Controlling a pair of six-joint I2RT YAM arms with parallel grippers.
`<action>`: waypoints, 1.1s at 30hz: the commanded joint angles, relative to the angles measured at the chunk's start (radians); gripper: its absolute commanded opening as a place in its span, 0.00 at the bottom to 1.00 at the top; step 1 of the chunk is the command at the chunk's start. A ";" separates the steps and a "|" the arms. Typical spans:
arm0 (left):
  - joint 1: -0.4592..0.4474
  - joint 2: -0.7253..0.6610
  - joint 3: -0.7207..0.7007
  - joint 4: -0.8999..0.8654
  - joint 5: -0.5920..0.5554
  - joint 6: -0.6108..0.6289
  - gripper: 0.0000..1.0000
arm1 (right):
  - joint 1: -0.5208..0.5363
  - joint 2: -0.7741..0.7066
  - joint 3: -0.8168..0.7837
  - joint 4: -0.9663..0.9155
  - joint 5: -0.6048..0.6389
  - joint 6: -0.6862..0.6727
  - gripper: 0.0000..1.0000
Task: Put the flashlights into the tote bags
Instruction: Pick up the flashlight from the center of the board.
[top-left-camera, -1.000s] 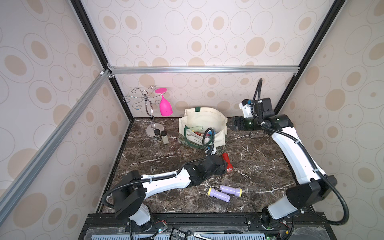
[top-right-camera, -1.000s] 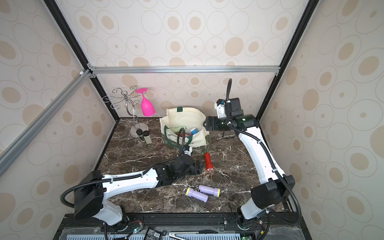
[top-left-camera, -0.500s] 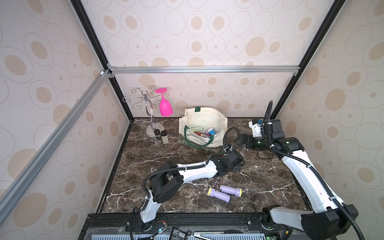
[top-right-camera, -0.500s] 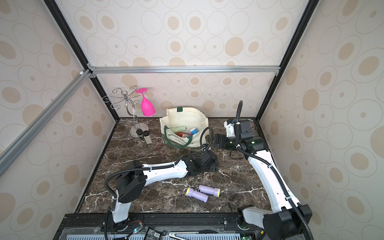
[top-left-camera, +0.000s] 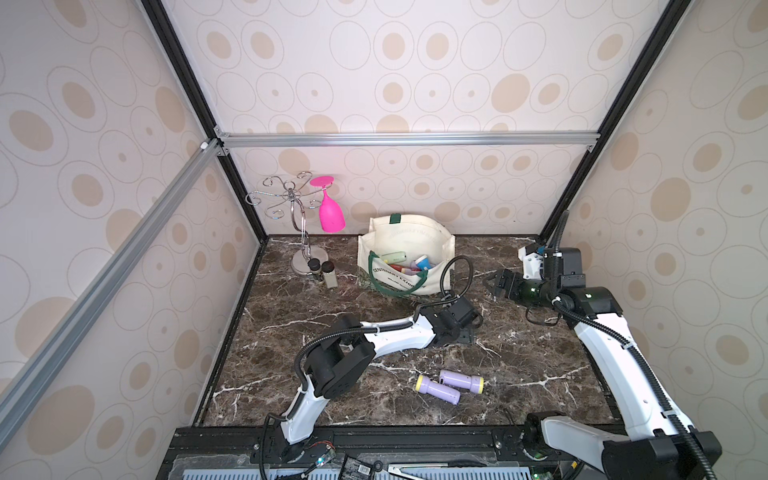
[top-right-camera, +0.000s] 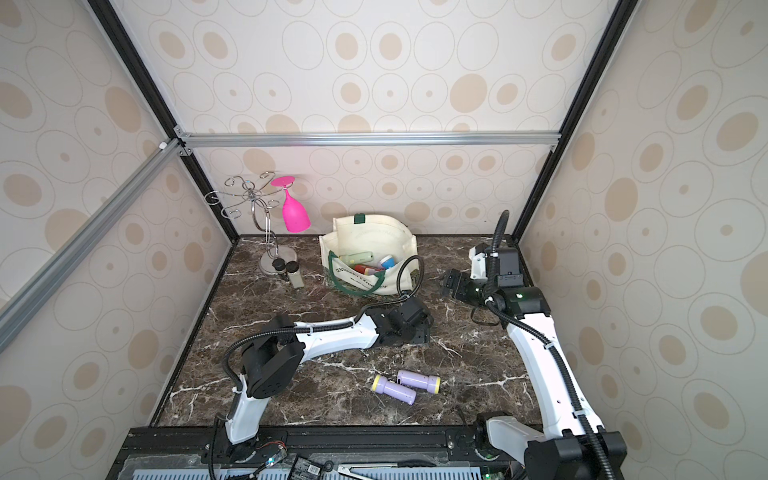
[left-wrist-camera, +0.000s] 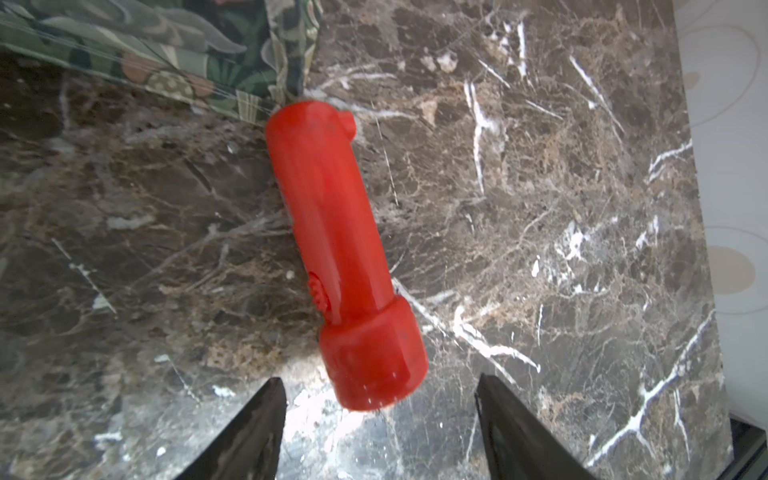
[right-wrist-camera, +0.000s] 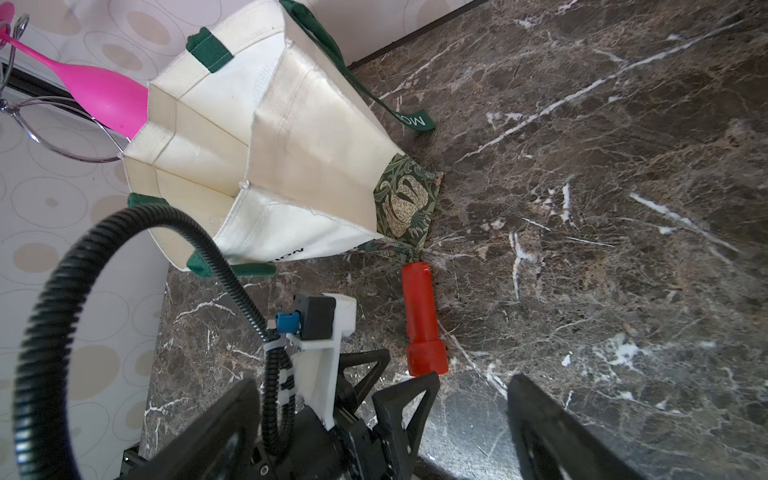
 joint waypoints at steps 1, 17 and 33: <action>0.013 0.042 0.029 -0.013 -0.012 -0.022 0.73 | -0.004 0.011 -0.004 -0.003 -0.008 0.002 0.94; 0.015 0.131 0.095 -0.147 -0.075 0.010 0.63 | -0.004 0.018 -0.012 0.015 -0.012 0.004 0.94; 0.007 0.080 0.022 -0.118 -0.101 0.017 0.24 | -0.004 0.025 -0.034 0.040 -0.058 0.013 0.93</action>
